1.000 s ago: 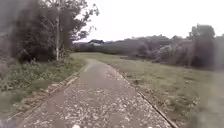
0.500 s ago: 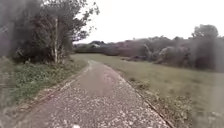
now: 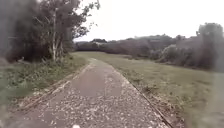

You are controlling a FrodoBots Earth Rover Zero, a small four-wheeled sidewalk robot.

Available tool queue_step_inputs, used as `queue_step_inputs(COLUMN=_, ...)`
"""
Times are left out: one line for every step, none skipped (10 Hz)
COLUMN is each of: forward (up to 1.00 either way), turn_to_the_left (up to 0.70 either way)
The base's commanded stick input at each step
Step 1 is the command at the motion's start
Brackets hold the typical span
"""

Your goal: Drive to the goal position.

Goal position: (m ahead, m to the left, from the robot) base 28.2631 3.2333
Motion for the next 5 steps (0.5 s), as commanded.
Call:
queue_step_inputs(forward=0.7, turn_to_the_left=0.0)
queue_step_inputs(forward=0.7, turn_to_the_left=0.0)
queue_step_inputs(forward=0.7, turn_to_the_left=0.0)
queue_step_inputs(forward=0.7, turn_to_the_left=0.0)
queue_step_inputs(forward=0.7, turn_to_the_left=0.0)
